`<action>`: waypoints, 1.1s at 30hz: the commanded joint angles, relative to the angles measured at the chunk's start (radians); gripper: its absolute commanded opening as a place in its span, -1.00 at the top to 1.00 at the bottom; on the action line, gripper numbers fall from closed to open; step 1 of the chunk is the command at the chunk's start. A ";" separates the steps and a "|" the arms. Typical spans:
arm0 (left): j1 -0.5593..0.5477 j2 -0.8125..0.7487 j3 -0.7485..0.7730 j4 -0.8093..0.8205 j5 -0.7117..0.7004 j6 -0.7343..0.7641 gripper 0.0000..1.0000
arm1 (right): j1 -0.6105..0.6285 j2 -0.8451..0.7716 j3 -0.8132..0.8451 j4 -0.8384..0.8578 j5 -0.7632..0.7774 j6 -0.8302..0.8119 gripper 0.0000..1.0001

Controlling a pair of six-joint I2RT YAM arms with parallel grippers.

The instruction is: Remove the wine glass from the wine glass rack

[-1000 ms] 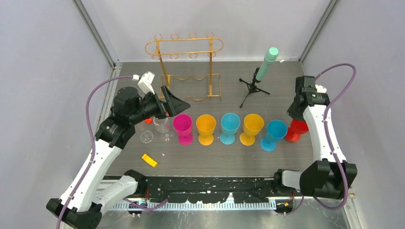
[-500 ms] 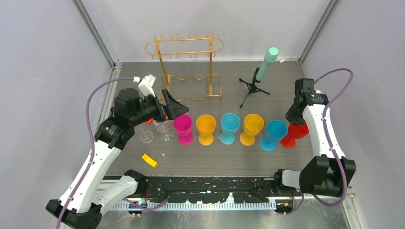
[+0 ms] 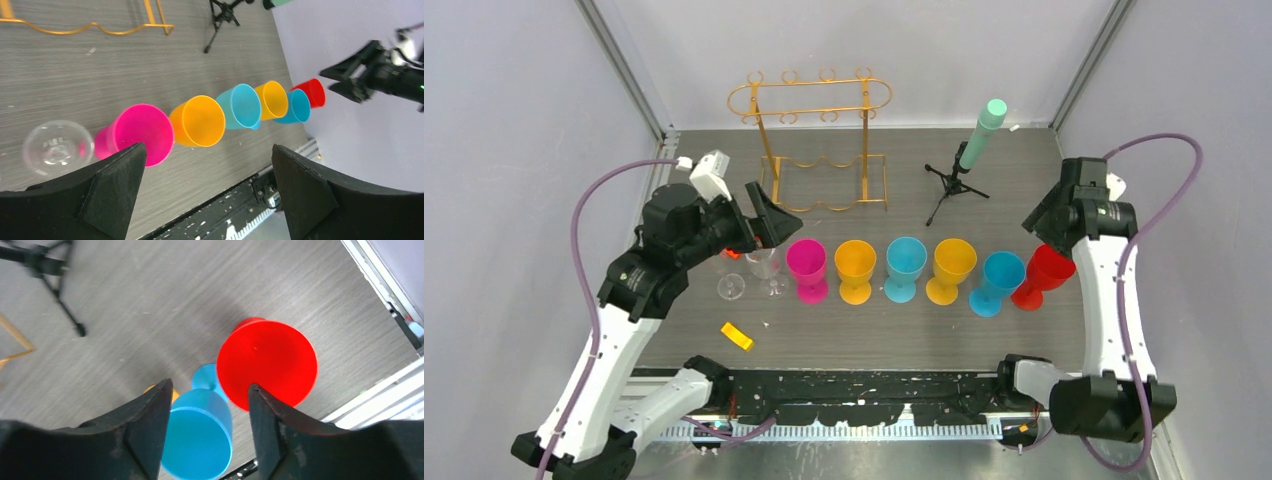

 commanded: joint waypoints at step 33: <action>0.009 -0.550 0.137 -0.418 -0.716 0.149 -0.99 | -0.006 -1.133 0.047 0.039 0.272 0.137 -0.84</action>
